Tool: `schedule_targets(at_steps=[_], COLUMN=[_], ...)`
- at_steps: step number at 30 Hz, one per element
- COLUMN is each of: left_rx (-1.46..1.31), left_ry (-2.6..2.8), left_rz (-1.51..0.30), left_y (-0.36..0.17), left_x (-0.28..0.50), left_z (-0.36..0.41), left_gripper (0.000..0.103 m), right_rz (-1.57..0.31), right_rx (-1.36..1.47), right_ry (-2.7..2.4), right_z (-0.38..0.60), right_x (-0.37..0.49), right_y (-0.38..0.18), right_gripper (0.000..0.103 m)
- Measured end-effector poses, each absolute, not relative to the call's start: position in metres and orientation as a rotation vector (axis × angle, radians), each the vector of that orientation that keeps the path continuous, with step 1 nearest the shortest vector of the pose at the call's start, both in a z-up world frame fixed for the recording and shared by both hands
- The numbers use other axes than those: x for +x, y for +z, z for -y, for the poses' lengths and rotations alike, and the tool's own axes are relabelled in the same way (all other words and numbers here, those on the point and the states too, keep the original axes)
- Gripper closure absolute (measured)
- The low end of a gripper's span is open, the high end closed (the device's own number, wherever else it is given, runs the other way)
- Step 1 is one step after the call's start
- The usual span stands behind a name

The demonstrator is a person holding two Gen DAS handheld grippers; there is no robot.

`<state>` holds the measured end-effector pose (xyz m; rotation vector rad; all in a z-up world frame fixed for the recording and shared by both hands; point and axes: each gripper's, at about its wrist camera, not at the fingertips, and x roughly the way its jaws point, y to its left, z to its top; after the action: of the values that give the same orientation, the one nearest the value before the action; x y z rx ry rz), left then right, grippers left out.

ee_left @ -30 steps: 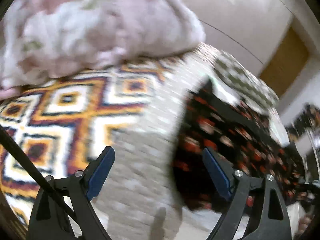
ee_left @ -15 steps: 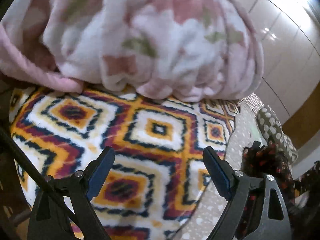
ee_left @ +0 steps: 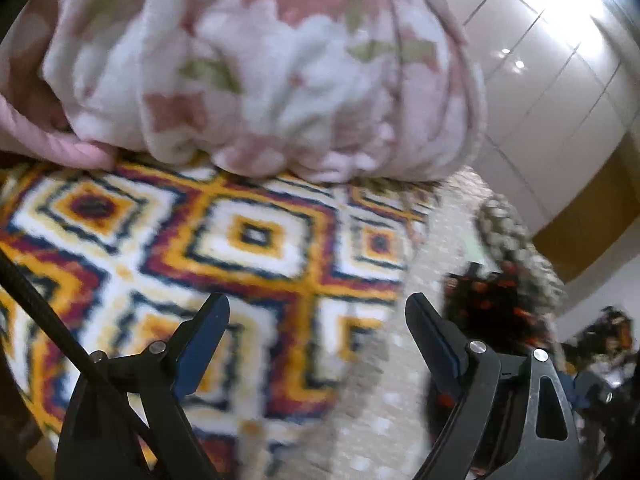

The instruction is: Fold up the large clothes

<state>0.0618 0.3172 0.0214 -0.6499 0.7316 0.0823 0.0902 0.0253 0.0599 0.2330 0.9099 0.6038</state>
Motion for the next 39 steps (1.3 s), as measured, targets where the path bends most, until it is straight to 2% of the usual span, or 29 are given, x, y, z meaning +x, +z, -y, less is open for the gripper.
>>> schedule_targets(at_steps=[3, 13, 14, 15, 16, 25, 32, 33, 34, 35, 36, 39], left_rx=[-0.643, -0.321, -0.295, -0.277, -0.256, -0.543, -0.513, -0.520, -0.535, -0.550, -0.570, -0.609], left_ry=[-0.030, -0.315, -0.322, -0.324, -0.322, -0.321, -0.317, -0.321, -0.331, -0.339, -0.350, -0.386], left_rz=[-0.719, -0.706, -0.726, -0.748, -0.805, -0.888, -0.874, -0.875, -0.876, -0.879, -0.881, -0.886], left_y=[0.035, 0.057, 0.054, 0.051, 0.045, 0.015, 0.013, 0.012, 0.011, 0.010, 0.009, 0.008], left_x=[0.059, 0.075, 0.081, 0.085, 0.095, 0.103, 0.098, 0.098, 0.099, 0.100, 0.101, 0.101], left_z=[-0.291, -0.165, -0.154, -0.147, -0.140, -0.194, -0.189, -0.190, -0.192, -0.194, -0.197, -0.203], left_gripper=[0.014, 0.014, 0.020, 0.062, 0.084, 0.084, 0.083, 0.083, 0.082, 0.082, 0.082, 0.081], right_rz=[-0.845, -0.857, -0.860, -0.865, -0.870, -0.860, -1.025, -1.049, -1.060, -1.068, -1.083, -1.052], right_rx=[0.209, 0.193, 0.193, 0.191, 0.190, 0.091, -0.082, -0.121, -0.151, -0.182, -0.172, -0.112], right_ry=[0.534, 0.306, 0.297, 0.289, 0.285, 0.348, 0.330, 0.309, 0.289, 0.274, 0.294, 0.334], right_z=[-0.003, 0.055, 0.060, 0.063, 0.064, 0.023, -0.040, -0.047, -0.050, -0.054, -0.054, -0.049], right_x=[0.082, 0.089, 0.088, 0.088, 0.089, 0.121, 0.189, 0.196, 0.200, 0.204, 0.206, 0.204], right_y=[0.082, 0.081, 0.079, 0.078, 0.076, 0.090, 0.046, 0.037, 0.031, 0.025, 0.023, 0.040], right_gripper=[0.036, 0.036, 0.036, 0.036, 0.036, 0.034, 0.034, 0.039, 0.065, 0.082, 0.093, 0.095])
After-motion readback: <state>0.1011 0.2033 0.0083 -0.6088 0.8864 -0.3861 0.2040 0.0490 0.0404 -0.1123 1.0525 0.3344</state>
